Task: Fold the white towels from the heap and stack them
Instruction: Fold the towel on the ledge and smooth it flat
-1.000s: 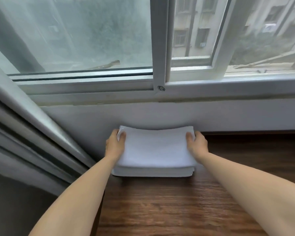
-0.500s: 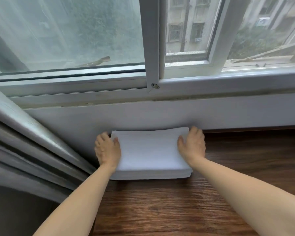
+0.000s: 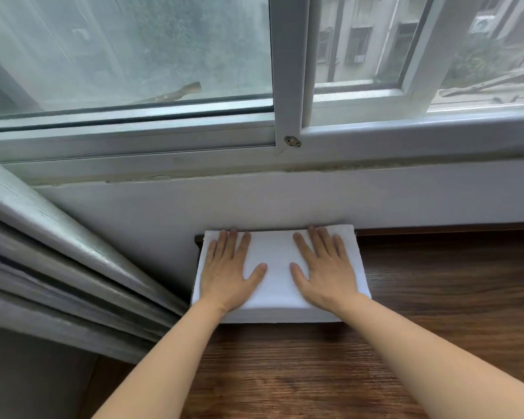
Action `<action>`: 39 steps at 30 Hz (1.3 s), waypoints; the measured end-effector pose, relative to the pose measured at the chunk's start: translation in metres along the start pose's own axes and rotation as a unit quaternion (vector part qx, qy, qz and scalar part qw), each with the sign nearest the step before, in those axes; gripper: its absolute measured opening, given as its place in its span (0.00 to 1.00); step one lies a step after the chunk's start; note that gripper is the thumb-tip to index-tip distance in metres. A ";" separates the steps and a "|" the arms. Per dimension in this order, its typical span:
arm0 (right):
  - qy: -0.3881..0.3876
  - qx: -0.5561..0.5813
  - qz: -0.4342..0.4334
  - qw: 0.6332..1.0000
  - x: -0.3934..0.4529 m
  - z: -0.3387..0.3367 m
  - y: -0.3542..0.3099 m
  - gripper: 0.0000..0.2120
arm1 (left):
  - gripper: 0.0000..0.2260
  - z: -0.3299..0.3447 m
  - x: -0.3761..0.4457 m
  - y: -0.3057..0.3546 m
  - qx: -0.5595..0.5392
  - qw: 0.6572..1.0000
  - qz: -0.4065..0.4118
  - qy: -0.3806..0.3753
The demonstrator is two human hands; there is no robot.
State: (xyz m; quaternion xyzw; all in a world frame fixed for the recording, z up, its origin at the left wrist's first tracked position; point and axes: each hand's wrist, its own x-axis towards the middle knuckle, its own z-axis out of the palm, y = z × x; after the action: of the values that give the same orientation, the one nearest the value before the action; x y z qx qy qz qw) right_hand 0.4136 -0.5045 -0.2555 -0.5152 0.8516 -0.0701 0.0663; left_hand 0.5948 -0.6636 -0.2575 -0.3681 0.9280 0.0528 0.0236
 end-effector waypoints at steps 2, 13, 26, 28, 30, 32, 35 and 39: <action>0.012 -0.018 0.046 0.999 -0.003 -0.002 0.011 0.34 | 0.40 -0.001 -0.001 -0.004 0.000 1.000 -0.022 0.009; 0.038 0.244 0.300 0.922 -0.016 -0.010 0.042 0.41 | 0.35 0.003 -0.008 -0.032 -0.189 0.968 -0.120 0.114; -0.125 0.555 0.394 0.722 0.005 -0.037 0.051 0.39 | 0.39 -0.012 -0.009 -0.053 -0.497 0.776 -0.376 -0.093; -0.137 0.561 0.391 0.717 0.004 -0.040 0.050 0.35 | 0.39 -0.016 -0.009 -0.053 -0.527 0.756 -0.375 -0.102; -0.143 0.581 0.388 0.701 0.002 -0.046 0.045 0.23 | 0.35 -0.022 -0.009 -0.050 -0.562 0.731 -0.371 -0.107; -0.144 0.595 0.397 0.684 0.003 -0.049 0.042 0.21 | 0.30 -0.032 -0.010 -0.048 -0.587 0.710 -0.372 -0.110; -0.152 0.609 0.419 0.656 0.002 -0.053 0.035 0.26 | 0.27 -0.040 -0.012 -0.047 -0.605 0.691 -0.376 -0.124; -0.141 0.611 0.417 0.658 -0.001 -0.046 0.034 0.29 | 0.28 -0.043 -0.013 -0.050 -0.616 0.675 -0.381 -0.137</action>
State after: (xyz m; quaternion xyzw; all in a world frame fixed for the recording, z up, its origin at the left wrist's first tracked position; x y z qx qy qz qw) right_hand 0.3761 -0.4855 -0.2170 0.0461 0.7231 -0.4658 0.5080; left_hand 0.6385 -0.6960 -0.2182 -0.6096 0.4509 0.6489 -0.0642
